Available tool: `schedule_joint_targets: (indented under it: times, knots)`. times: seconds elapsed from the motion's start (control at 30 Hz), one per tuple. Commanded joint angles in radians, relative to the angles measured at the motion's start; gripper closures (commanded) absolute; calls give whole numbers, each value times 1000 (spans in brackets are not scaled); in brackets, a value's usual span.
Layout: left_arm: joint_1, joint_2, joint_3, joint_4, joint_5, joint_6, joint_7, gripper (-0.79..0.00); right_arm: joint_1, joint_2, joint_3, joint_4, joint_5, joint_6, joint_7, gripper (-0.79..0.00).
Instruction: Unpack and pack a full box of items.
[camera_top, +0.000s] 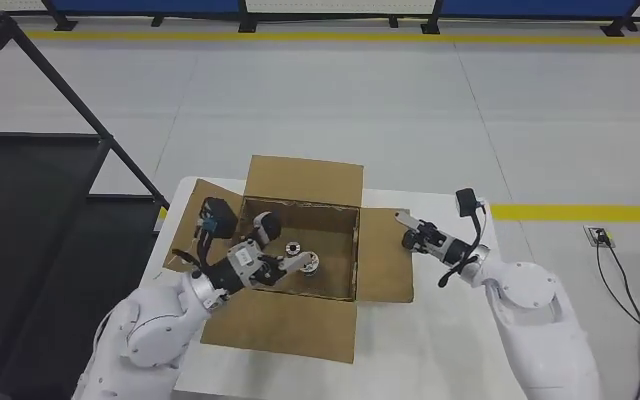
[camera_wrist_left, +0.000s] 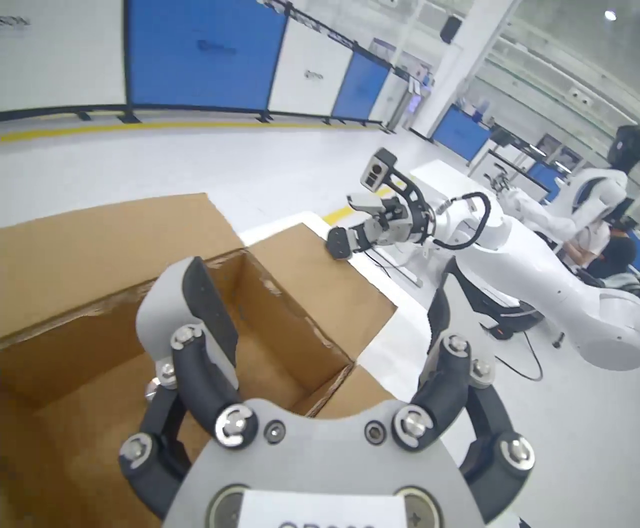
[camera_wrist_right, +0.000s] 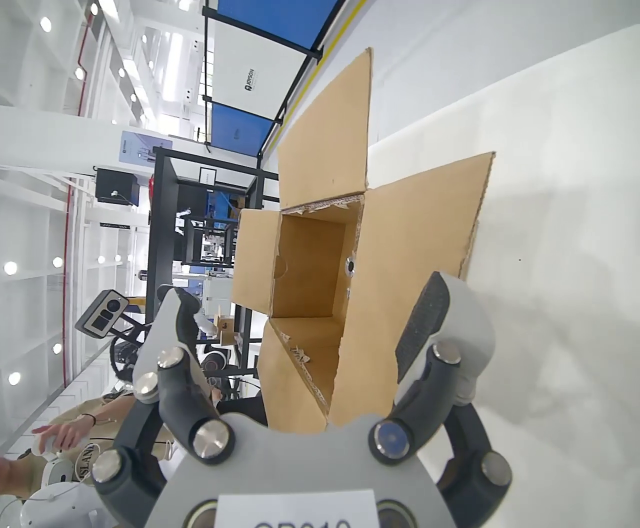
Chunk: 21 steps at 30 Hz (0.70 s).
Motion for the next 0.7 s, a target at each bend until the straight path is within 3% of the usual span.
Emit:
schedule_joint_targets:
  times: [0.0,0.1,0.37,0.67]
  knots:
    - [76,8,-103,-33,-16,-5,21,-785,4,2,-4,3,-9,2,-8,-785]
    - [150,15,-188,-40,-51,-9,51,-785,11,2,-12,-1,0,-14,-23,-785]
    - [268,22,-323,-59,-74,-23,146,-785,45,-6,-73,-108,33,-134,-94,-785]
    - [480,14,-519,-150,-111,-54,328,-785,231,-41,-355,-128,-172,-151,-105,-785]
